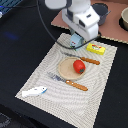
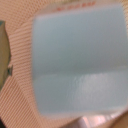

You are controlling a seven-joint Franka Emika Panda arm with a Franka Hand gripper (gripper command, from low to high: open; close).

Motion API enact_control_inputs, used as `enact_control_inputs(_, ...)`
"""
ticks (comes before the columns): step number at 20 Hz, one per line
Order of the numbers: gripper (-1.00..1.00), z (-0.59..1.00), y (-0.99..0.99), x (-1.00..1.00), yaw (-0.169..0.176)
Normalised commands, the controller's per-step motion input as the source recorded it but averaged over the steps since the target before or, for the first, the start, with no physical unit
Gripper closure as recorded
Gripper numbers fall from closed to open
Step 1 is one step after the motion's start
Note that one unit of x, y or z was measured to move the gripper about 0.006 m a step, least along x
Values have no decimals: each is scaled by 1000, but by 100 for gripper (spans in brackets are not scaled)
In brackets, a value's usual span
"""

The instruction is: Interact with the objects in diverse but meaningful ways.

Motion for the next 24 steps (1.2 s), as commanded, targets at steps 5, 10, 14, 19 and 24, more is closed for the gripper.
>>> enact_control_inputs(5,-100,944,142,403,-5)
enact_control_inputs(10,-100,627,-265,608,-79)
enact_control_inputs(14,-100,495,-358,641,-150)
enact_control_inputs(19,-100,323,-270,490,-211)
enact_control_inputs(24,-100,150,-303,421,-224)
